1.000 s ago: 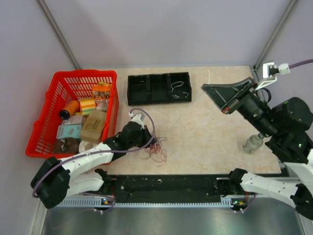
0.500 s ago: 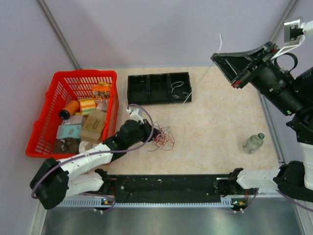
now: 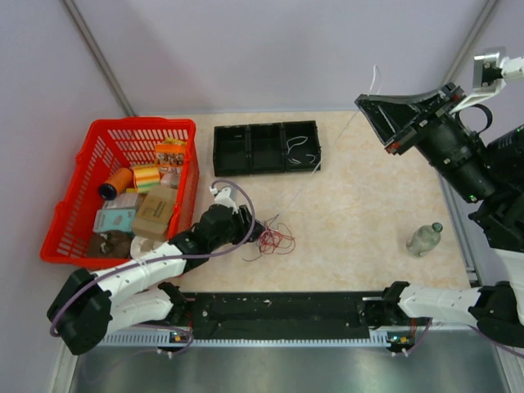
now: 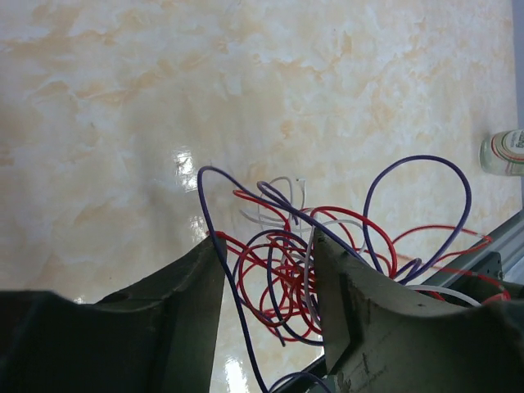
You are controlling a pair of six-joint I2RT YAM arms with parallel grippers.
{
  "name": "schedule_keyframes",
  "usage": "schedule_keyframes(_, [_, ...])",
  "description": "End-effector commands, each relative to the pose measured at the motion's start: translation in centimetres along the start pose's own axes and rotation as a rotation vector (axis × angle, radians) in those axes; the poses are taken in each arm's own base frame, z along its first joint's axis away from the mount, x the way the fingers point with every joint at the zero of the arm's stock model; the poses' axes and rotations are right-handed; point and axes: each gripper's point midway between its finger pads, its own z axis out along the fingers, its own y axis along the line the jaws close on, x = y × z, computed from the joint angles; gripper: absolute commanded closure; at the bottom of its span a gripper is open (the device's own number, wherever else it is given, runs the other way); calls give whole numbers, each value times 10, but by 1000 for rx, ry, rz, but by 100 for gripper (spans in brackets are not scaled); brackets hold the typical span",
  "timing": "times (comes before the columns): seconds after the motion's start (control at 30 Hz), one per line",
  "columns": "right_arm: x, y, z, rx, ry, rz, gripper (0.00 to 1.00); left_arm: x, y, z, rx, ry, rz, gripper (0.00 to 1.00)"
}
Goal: Untangle the cables
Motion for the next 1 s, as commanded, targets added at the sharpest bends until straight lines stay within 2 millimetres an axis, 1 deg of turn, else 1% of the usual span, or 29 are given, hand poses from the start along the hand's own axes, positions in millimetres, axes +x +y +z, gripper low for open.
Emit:
schedule_keyframes(0.0, [-42,8,-27,-49,-161,1,100,-21,-23,-7,83,-44,71,48])
schedule_keyframes(0.03, [-31,3,-31,-39,-140,6,100,-27,-39,-12,144,-48,93,52])
schedule_keyframes(0.07, [-17,-3,-33,-22,-115,8,100,-37,-54,-17,184,-67,104,60])
schedule_keyframes(0.13, [31,-21,-31,28,-24,20,100,-59,-77,-27,231,-107,141,77])
schedule_keyframes(0.2, [83,-40,-31,89,75,32,100,-77,-92,-38,227,-127,185,87])
schedule_keyframes(0.23, [104,-48,-33,114,117,33,100,-85,-97,-43,217,-133,205,88])
schedule_keyframes(0.27, [128,-56,-36,134,164,36,100,-93,-103,-48,219,-151,233,87])
schedule_keyframes(0.3, [146,-64,-41,156,197,40,100,-103,-112,-54,228,-171,252,85])
schedule_keyframes(0.33, [160,-70,-46,174,221,46,100,-109,-114,-59,217,-179,269,83])
schedule_keyframes(0.37, [178,-76,-51,189,260,45,100,-120,-123,-67,230,-204,287,82])
schedule_keyframes(0.4, [197,-82,-57,207,304,42,100,-132,-123,-73,203,-250,294,83])
schedule_keyframes(0.47, [221,-92,-67,239,355,45,100,-146,-126,-83,192,-311,315,96])
schedule_keyframes(0.5, [230,-97,-71,257,372,55,100,-153,-130,-87,202,-342,329,99])
schedule_keyframes(0.53, [244,-104,-75,293,395,69,100,-159,-135,-92,211,-359,331,98])
schedule_keyframes(0.57, [260,-112,-80,333,427,79,100,-165,-139,-97,216,-374,338,93])
schedule_keyframes(0.6, [275,-125,-85,399,452,83,100,-169,-144,-102,223,-383,343,85])
schedule_keyframes(0.63, [294,-141,-94,486,491,86,100,-176,-149,-111,230,-401,342,78])
schedule_keyframes(0.7, [335,-164,-111,609,578,82,100,-190,-159,-129,241,-440,349,75])
schedule_keyframes(0.73, [351,-172,-120,653,606,89,100,-196,-163,-138,246,-462,351,74])
schedule_keyframes(0.77, [359,-181,-127,694,611,101,100,-201,-167,-148,256,-483,357,74])
schedule_keyframes(0.8, [363,-189,-132,730,610,108,100,-205,-169,-155,261,-501,365,82])
schedule_keyframes(0.83, [362,-196,-136,753,601,113,100,-207,-168,-160,254,-512,371,95])
schedule_keyframes(0.87, [357,-206,-139,790,583,115,100,-209,-165,-163,235,-516,367,100])
schedule_keyframes(0.93, [339,-222,-143,831,540,105,100,-209,-159,-165,209,-520,370,100])
schedule_keyframes(0.97, [330,-225,-140,832,526,103,100,-206,-156,-163,209,-517,371,100])
